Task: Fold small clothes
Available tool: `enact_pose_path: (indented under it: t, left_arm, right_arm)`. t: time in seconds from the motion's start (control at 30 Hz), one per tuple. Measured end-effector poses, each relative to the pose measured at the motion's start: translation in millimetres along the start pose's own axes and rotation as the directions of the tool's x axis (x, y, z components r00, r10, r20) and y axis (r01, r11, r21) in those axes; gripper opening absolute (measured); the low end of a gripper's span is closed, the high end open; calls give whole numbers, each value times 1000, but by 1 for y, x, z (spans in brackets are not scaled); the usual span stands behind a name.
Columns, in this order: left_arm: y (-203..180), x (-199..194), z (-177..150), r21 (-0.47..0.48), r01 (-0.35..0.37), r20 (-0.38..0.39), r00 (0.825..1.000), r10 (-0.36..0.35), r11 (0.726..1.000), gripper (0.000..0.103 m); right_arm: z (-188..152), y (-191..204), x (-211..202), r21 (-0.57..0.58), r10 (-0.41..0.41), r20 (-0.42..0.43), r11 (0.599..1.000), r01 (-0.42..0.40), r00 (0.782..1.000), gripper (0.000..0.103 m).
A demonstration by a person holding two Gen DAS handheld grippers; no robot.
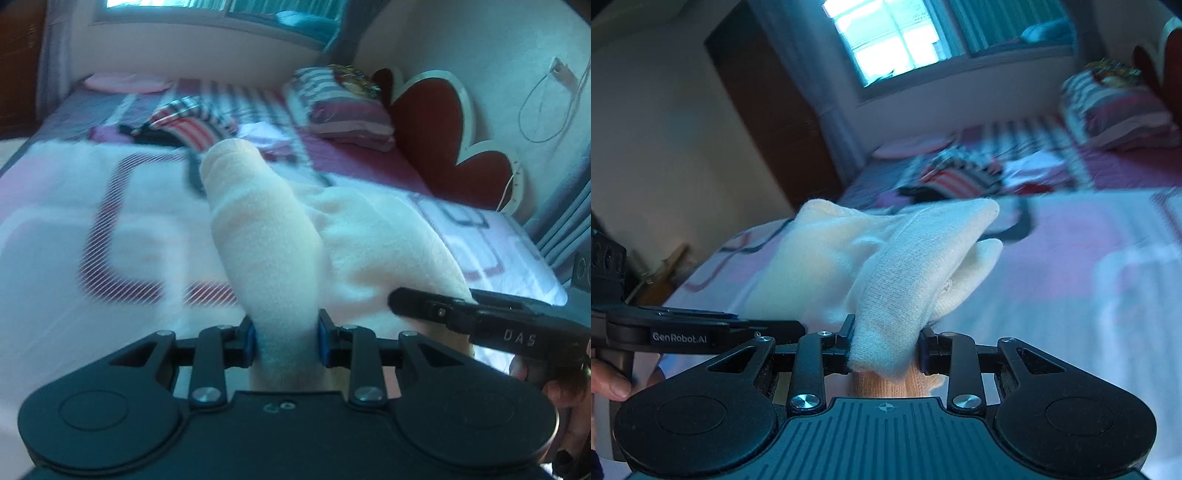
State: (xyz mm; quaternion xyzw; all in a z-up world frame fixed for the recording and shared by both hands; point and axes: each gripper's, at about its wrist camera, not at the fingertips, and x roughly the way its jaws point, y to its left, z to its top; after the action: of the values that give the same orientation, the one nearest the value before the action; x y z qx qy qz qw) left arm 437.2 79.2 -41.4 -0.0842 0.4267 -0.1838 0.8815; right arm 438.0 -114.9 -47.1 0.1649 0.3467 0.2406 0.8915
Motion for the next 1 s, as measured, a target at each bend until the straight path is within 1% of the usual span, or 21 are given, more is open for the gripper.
enact_pose_path:
  t: [0.07, 0.13, 0.17, 0.2, 0.23, 0.27, 0.3, 0.33, 0.37, 0.4, 0.47, 0.53, 0.57, 0.6, 0.63, 0.7, 0.77, 0.8, 0.87, 0.93, 1.0]
  left_arm:
    - [19, -10, -16, -35, 5, -16, 1000, -6, 999, 31]
    - [36, -9, -31, -60, 1, -49, 999, -4, 998, 36]
    - [43, -3, -41, -78, -26, -66, 998, 21, 997, 44]
    - [49, 4, -50, -94, -77, -87, 994, 69, 993, 56]
    - [54, 7, -57, -105, -93, -85, 993, 84, 990, 64]
    - [61, 7, -63, -147, -76, -60, 996, 67, 986, 66]
    - [66, 6, -65, -192, -58, -54, 997, 48, 980, 66]
    - [67, 3, -64, -207, -58, -48, 998, 49, 977, 65]
    - [64, -1, -62, -195, -71, -38, 997, 65, 978, 61]
    - [61, -8, -58, -176, -88, -13, 996, 87, 980, 51]
    - [60, -23, -51, -158, -96, 60, 993, 106, 983, 50]
    - [59, -23, -35, -154, -96, 95, 989, 111, 983, 50]
    - [56, -17, -28, -147, -111, 92, 988, 126, 983, 49]
    - [55, -9, -22, -143, -124, 81, 987, 137, 982, 43]
    - [54, -1, -17, -147, -124, 70, 988, 135, 981, 42]
    - [53, 19, -12, -142, -148, 22, 988, 153, 979, 37]
    - [52, 34, -17, -121, -183, -27, 983, 182, 976, 41]
    - [51, 38, -17, -104, -196, -33, 980, 194, 975, 44]
    - [47, 39, -19, -75, -222, -29, 975, 221, 972, 44]
    - [36, 29, -20, -41, -247, -18, 969, 246, 968, 41]
    - [23, 12, -29, 12, -257, 23, 966, 257, 966, 39]
  right_arm:
    - [-15, 16, 9, 8, 31, -25, 999, -31, 999, 31]
    - [-29, 22, 21, 39, 48, -71, 998, -46, 996, 31]
    - [-36, 19, 30, 49, 39, -97, 998, -35, 995, 31]
    - [-44, 14, 39, 62, 10, -120, 998, -2, 993, 31]
    - [-52, 4, 49, 101, -33, -162, 994, 49, 986, 33]
    - [-59, -8, 55, 157, -34, -183, 986, 63, 983, 38]
    - [-63, -19, 54, 209, -9, -168, 977, 45, 986, 39]
    - [-63, -24, 52, 235, 1, -161, 971, 37, 987, 39]
    - [-60, -24, 48, 221, -10, -146, 974, 42, 989, 39]
    - [-55, -22, 40, 193, -35, -121, 980, 58, 992, 39]
    - [-44, -15, 23, 140, -58, -50, 988, 65, 997, 37]
    - [-28, -8, 18, 67, -53, 1, 996, 53, 999, 26]
    - [-20, -5, 22, 28, -50, 3, 998, 50, 999, 25]
    - [-14, -1, 30, -5, -43, -6, 999, 43, 999, 24]
    - [-11, 3, 38, -34, -33, -14, 999, 33, 999, 21]
    - [-10, 9, 59, -106, -30, -63, 994, 23, 998, 18]
    - [-18, 10, 80, -184, -99, -129, 980, 74, 987, 16]
    - [-24, 7, 91, -220, -155, -174, 969, 115, 973, 16]
    - [-33, -2, 97, -226, -163, -163, 966, 124, 973, 16]
    - [-32, -3, 95, -229, -177, -162, 964, 138, 971, 16]
    - [-33, 3, 76, -261, -198, -129, 952, 159, 972, 16]
